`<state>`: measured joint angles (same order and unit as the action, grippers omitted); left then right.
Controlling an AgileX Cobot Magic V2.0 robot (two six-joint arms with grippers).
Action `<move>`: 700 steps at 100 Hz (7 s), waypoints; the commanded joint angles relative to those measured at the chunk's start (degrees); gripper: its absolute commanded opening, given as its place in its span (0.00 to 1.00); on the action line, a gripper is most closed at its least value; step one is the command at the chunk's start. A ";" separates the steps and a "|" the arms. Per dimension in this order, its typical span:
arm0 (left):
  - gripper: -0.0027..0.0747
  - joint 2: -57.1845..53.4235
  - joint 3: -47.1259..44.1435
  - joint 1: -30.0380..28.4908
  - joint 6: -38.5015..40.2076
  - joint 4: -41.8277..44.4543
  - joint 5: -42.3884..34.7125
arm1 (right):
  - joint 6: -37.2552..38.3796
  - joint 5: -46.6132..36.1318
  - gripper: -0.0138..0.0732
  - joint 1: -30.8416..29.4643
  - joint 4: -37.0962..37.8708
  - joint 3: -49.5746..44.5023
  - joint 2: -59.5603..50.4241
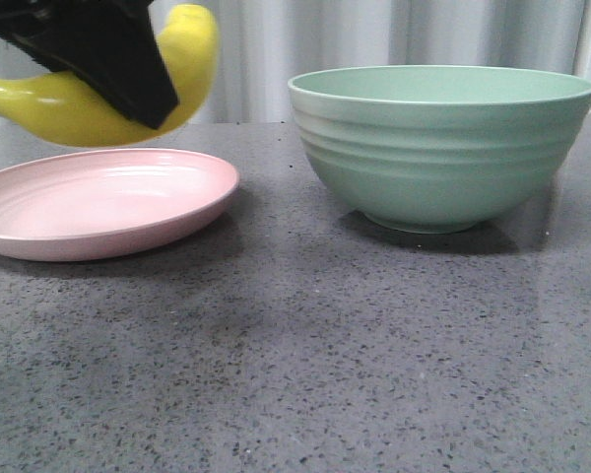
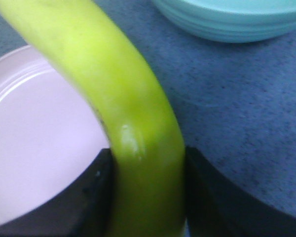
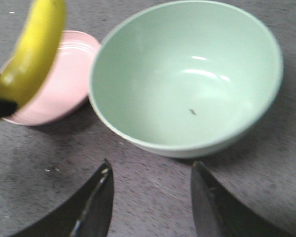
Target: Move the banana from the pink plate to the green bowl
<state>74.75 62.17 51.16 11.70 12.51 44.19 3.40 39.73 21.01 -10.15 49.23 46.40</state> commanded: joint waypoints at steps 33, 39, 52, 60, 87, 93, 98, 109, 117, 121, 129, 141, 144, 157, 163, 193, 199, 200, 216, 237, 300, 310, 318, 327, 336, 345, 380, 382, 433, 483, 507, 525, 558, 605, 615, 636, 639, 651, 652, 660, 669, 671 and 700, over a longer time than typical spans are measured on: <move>0.01 -3.04 2.02 10.60 -0.16 0.24 -3.18 | -0.27 -7.99 0.50 6.38 -7.08 14.49 21.25; 0.01 -3.04 2.02 10.60 -0.16 0.02 -3.18 | -0.27 -8.68 0.51 6.38 -9.14 15.87 23.62; 0.01 -3.04 2.02 10.60 -0.16 -0.34 -3.18 | -0.27 -9.38 0.56 6.98 -10.85 18.32 26.72; 0.01 -3.04 2.02 10.60 -0.16 -0.43 -3.67 | -0.27 -9.38 0.56 7.12 -11.42 19.57 27.99; 0.01 -3.04 2.02 10.60 -0.16 -0.43 -4.88 | -0.27 -9.96 0.56 7.47 -13.32 22.42 32.33; 0.01 -3.04 2.02 10.60 -0.16 -0.43 -4.88 | -0.27 -9.81 0.56 7.47 -13.45 22.65 32.79; 0.01 -3.04 2.02 10.60 -0.26 -0.43 -5.00 | -0.27 -9.81 0.55 7.47 -13.45 22.65 32.94; 0.01 -3.04 2.02 10.60 -0.26 -0.27 -5.61 | -0.27 -9.58 0.49 7.47 -13.60 22.65 32.94; 0.01 -3.04 2.02 10.60 -1.01 -0.17 -6.46 | -0.27 -9.30 0.37 7.47 -13.60 22.65 32.94; 0.01 -3.04 2.02 10.60 -1.65 -0.17 -6.46 | -0.27 -9.30 0.29 7.47 -13.60 22.65 32.94; 0.02 -3.04 2.02 10.60 -1.65 -0.05 -6.46 | -0.27 -9.30 0.16 7.47 -13.60 22.65 32.94; 0.19 -3.04 2.02 10.60 -1.94 1.87 -6.13 | -0.27 -9.41 0.07 7.35 -13.60 22.65 32.94; 0.25 -3.04 2.02 10.60 -2.04 2.70 -5.99 | -0.27 -9.62 0.07 7.35 -13.38 22.65 32.94; 0.54 -3.28 2.02 10.60 -2.04 3.41 -4.75 | -0.27 -12.19 0.07 6.48 -13.11 22.89 32.94; 0.58 -3.67 2.02 10.60 -2.04 3.81 -3.95 | -0.27 -12.70 0.07 5.24 -12.98 23.52 32.94; 0.58 -7.39 2.91 10.60 -2.04 4.19 -3.93 | -0.27 -17.88 0.07 -5.28 -12.07 25.98 32.94; 0.58 -7.78 2.91 10.60 -2.04 4.19 -3.93 | -0.27 -18.23 0.07 -7.22 -10.92 25.98 33.08; 0.58 -7.88 2.91 10.60 -2.04 4.19 -3.93 | -0.27 -18.27 0.07 -7.43 -10.64 25.98 33.08; 0.58 -8.00 2.91 10.60 -2.04 4.08 -3.93 | -0.27 -19.03 0.07 -11.13 -6.33 25.87 33.08; 0.58 -8.00 2.91 10.60 -1.94 4.08 -4.74 | -0.27 -17.08 0.22 -12.14 -3.55 25.87 34.26; 0.58 -8.88 2.91 10.60 0.52 3.86 -7.43 | -0.27 -13.37 0.50 -12.14 3.13 25.87 35.11; 0.52 -10.48 2.91 10.46 1.40 3.99 -7.43 | -0.27 -12.26 0.48 -12.14 7.82 25.87 32.78; 0.36 -12.09 2.91 10.46 1.97 4.67 -7.43 | -0.27 -9.79 0.38 -12.14 8.71 25.87 30.71; 0.13 -14.16 2.91 10.46 2.20 4.54 -7.33 | -1.12 -7.23 0.20 -12.04 8.86 25.87 28.29; 0.01 -16.37 2.55 10.46 2.64 4.84 -7.43 | -1.93 -4.75 0.07 -12.04 8.96 25.87 25.69; 0.01 -18.70 1.55 10.46 3.21 5.58 -7.57 | -1.93 -2.38 0.07 -12.04 8.96 25.75 22.71; 0.01 -32.41 -13.31 10.46 9.47 9.22 -20.09 | -3.40 -9.29 0.07 -12.04 8.96 10.82 4.67; 0.01 -33.49 -14.10 10.46 9.59 9.22 -20.90 | -3.40 -10.19 0.07 -12.04 8.96 9.35 3.88; 0.01 -58.17 -39.42 10.46 10.10 9.82 -35.04 | -3.40 -26.35 0.07 -12.04 9.09 -23.60 -33.04; 0.01 -62.61 -46.62 10.46 10.10 9.70 -35.79 | -3.40 -23.97 0.07 -12.04 9.09 -31.51 -45.35; 0.01 -62.61 -47.55 10.46 10.10 10.35 -35.38 | -3.40 -23.97 0.07 -12.04 9.09 -31.51 -45.35; 0.01 -62.61 -47.43 7.32 10.14 6.93 -31.63 | -3.40 -23.97 0.07 -12.04 9.09 -31.51 -45.35; 0.01 -62.61 -48.58 -13.50 -4.46 -7.96 -37.71 | -3.40 -23.97 0.07 -12.04 9.09 -31.51 -45.35; 0.01 -69.69 -57.10 -42.83 -13.56 -11.58 -44.92 | -3.40 -23.97 0.07 -12.04 9.09 -31.51 -45.35; 0.01 -73.14 -61.56 -46.93 -15.37 -14.08 -46.55 | -3.40 -23.97 0.07 -12.04 9.09 -31.51 -45.35; 0.01 -76.89 -63.76 -51.51 -15.22 -15.83 -37.62 | -3.40 -23.91 0.07 -12.04 9.09 -31.51 -45.35; 0.01 -76.89 -63.76 -51.51 -14.52 -15.57 -35.81 | -3.40 -23.91 0.07 -12.04 9.09 -31.51 -45.35; 0.01 -76.89 -63.76 -51.51 -12.21 -15.57 -27.95 | -3.40 -23.91 0.07 -12.04 9.09 -31.51 -45.35; 0.01 -76.89 -63.76 -51.51 -12.01 -15.57 -27.55 | -3.40 -23.91 0.07 -12.04 9.09 -31.51 -45.35; 0.01 -76.89 -63.76 -51.36 -11.70 -15.57 -27.93 | -3.40 -23.91 0.07 -12.04 9.09 -31.51 -45.35; 0.01 -76.89 -63.76 -51.39 -11.70 -15.57 -27.93 | -3.40 -23.91 0.07 -12.04 9.09 -31.51 -45.35; 0.01 -76.89 -63.76 -51.39 -11.70 -15.57 -27.93 | -3.40 -23.91 0.07 -12.04 9.09 -31.51 -45.35; 0.01 -76.89 -63.76 -51.39 -11.70 -15.57 -27.93 | -3.40 -23.91 0.07 -12.04 9.09 -31.51 -45.35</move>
<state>-0.28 -0.11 -0.16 -0.57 -2.49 18.38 0.46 19.90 9.19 -1.58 16.40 0.47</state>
